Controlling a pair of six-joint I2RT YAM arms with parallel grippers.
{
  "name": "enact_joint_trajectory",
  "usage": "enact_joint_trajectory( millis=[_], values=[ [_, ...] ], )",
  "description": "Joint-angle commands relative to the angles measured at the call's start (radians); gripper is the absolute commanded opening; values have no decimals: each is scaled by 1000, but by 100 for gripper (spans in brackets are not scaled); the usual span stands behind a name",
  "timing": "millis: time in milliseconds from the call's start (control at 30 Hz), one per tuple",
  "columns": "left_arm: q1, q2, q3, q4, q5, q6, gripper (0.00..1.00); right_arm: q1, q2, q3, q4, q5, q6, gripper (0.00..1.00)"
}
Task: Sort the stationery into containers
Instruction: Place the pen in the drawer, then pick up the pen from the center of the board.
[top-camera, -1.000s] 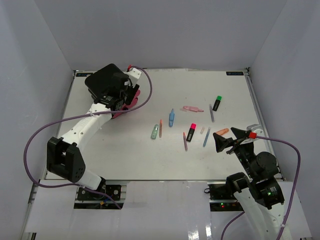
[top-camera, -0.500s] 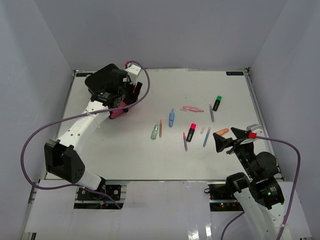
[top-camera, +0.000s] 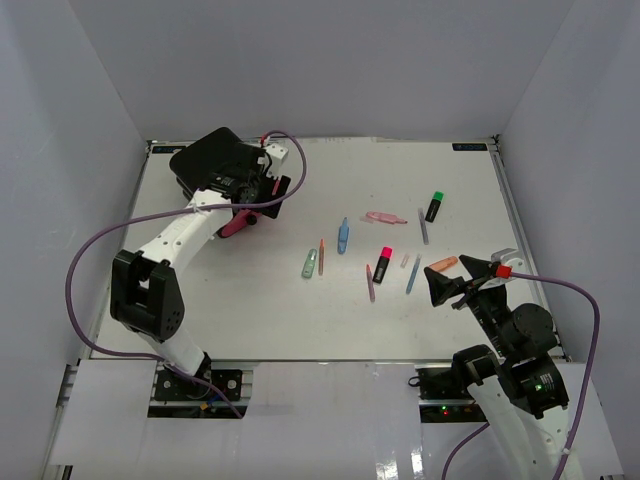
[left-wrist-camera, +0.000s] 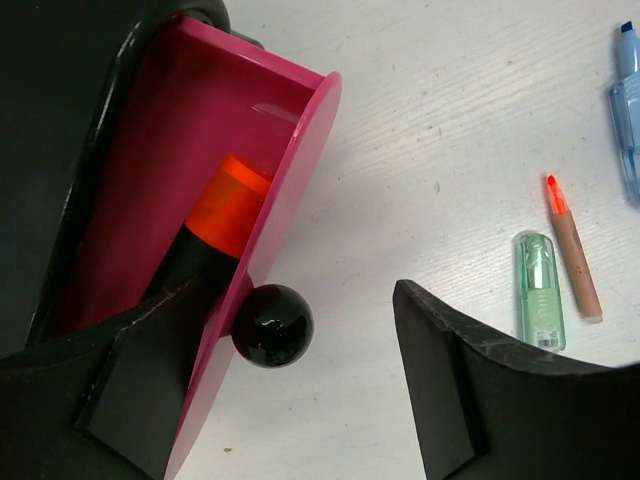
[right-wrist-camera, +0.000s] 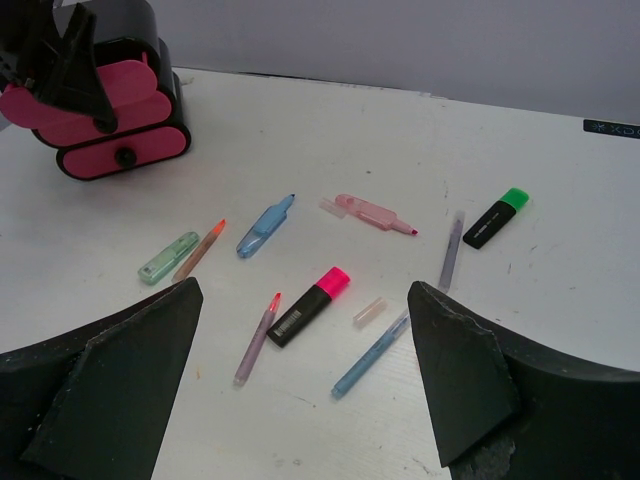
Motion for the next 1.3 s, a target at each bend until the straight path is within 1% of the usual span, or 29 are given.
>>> enact_joint_trajectory(
  millis=[0, 100, 133, 233, 433, 567, 600, 667, 700, 733, 800, 833, 900, 933, 1000, 1033, 1100, 1133, 1167, 1200, 1267],
  values=[
    [5, -23, 53, -25, 73, -12, 85, 5, 10, -4, 52, -16, -6, 90],
    [5, -33, 62, -42, 96, -13, 82, 7, 12, -4, 52, -17, -8, 90],
    [5, -34, 64, -47, 140, -15, 80, 5, 12, -4, 52, -17, -8, 90],
    [5, -43, 69, -71, 188, -18, 79, 5, 12, -2, 52, -17, -6, 90],
    [5, -51, 76, -76, 190, -24, 78, 5, 13, -4, 54, -19, -8, 90],
    [5, -45, 107, -73, 144, -52, 85, 5, 16, -2, 54, -13, -6, 90],
    [5, -43, 116, -73, 130, -71, 89, 7, 16, -2, 54, -9, -8, 90],
    [5, -45, 153, -73, 104, -90, 93, 5, 19, -1, 55, 6, 1, 90],
    [5, -48, 167, -74, 75, -102, 96, 5, 23, 1, 55, 7, 6, 90],
    [5, -60, 191, -74, 69, -121, 98, 5, 36, 4, 55, 54, 11, 90],
    [5, -78, 213, -71, 53, -125, 98, 5, 61, 18, 43, 81, 29, 90],
    [5, -91, 220, -64, 49, -157, 98, 5, 103, 27, 32, 117, 40, 90],
    [5, -120, 236, -61, 40, -168, 98, 5, 160, 71, -13, 174, 70, 90],
    [5, -131, 237, -56, 35, -188, 98, 5, 229, 91, -32, 191, 74, 90],
    [5, -169, 218, -45, 46, -210, 98, 5, 306, 159, -84, 208, 81, 90],
    [5, -184, 202, -21, 52, -235, 98, 5, 379, 176, -93, 201, 78, 90],
    [5, -239, 127, 14, 90, -259, 98, 5, 450, 219, -109, 201, 78, 90],
    [5, -259, 97, 51, 96, -269, 98, 5, 520, 231, -121, 208, 86, 90],
    [5, -278, 66, 71, 96, -295, 98, 5, 553, 242, -123, 217, 98, 90],
    [5, -322, -3, 93, 115, -306, 98, 5, 587, 251, -123, 240, 124, 90],
    [5, -370, -81, 169, 132, -325, 98, 7, 688, 286, -112, 283, 147, 90]
  ],
)
